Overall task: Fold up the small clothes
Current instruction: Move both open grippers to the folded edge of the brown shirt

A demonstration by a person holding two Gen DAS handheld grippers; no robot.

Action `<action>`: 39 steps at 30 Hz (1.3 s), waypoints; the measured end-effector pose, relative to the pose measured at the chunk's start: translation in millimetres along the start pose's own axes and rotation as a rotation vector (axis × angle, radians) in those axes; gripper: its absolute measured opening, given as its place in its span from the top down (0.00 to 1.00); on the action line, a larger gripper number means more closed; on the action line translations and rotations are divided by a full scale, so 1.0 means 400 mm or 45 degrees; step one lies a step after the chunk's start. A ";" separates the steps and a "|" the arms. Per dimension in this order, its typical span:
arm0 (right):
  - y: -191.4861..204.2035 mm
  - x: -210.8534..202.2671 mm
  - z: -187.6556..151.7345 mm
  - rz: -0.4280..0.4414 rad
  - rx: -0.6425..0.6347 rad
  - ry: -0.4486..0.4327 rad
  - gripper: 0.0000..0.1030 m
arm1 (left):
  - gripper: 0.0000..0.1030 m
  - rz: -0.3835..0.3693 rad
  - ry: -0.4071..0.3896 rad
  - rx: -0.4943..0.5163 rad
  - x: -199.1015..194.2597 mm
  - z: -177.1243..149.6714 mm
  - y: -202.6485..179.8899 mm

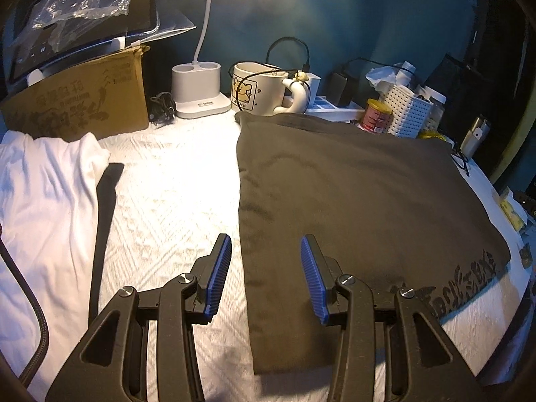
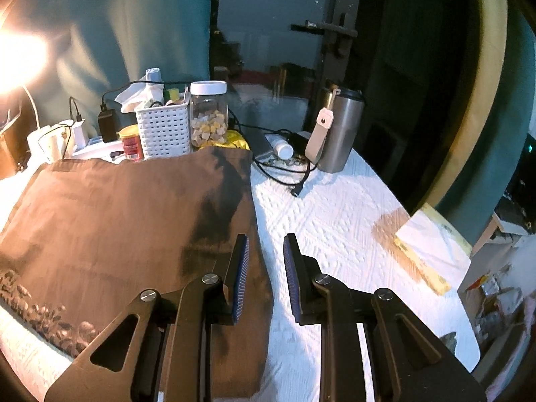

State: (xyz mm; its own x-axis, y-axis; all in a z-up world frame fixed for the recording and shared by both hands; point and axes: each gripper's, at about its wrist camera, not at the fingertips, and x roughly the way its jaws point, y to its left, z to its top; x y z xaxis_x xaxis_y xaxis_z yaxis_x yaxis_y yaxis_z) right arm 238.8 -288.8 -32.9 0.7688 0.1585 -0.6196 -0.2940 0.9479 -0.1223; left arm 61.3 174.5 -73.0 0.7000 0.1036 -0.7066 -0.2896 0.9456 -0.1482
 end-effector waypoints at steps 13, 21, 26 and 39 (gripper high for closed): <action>-0.059 0.005 -0.131 0.075 0.145 0.106 0.76 | 0.59 0.057 0.037 -0.041 -0.017 -0.094 0.018; -0.068 0.025 -0.216 0.134 0.198 0.177 0.59 | 0.59 0.106 0.043 -0.092 -0.013 -0.121 0.038; -0.075 0.028 -0.245 0.245 0.273 0.195 0.59 | 0.59 0.105 0.049 -0.093 -0.012 -0.129 0.039; -0.032 0.034 -0.251 0.288 0.285 0.147 0.63 | 0.48 -0.085 0.097 -0.080 -0.028 -0.133 -0.006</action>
State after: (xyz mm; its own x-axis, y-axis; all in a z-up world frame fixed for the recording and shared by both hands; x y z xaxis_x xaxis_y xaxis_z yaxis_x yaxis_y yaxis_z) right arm 196.1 -326.6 -117.6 0.6254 0.3515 -0.6967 -0.3078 0.9315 0.1936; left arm 19.5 154.7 -101.7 0.6678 0.0151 -0.7442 -0.2863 0.9281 -0.2381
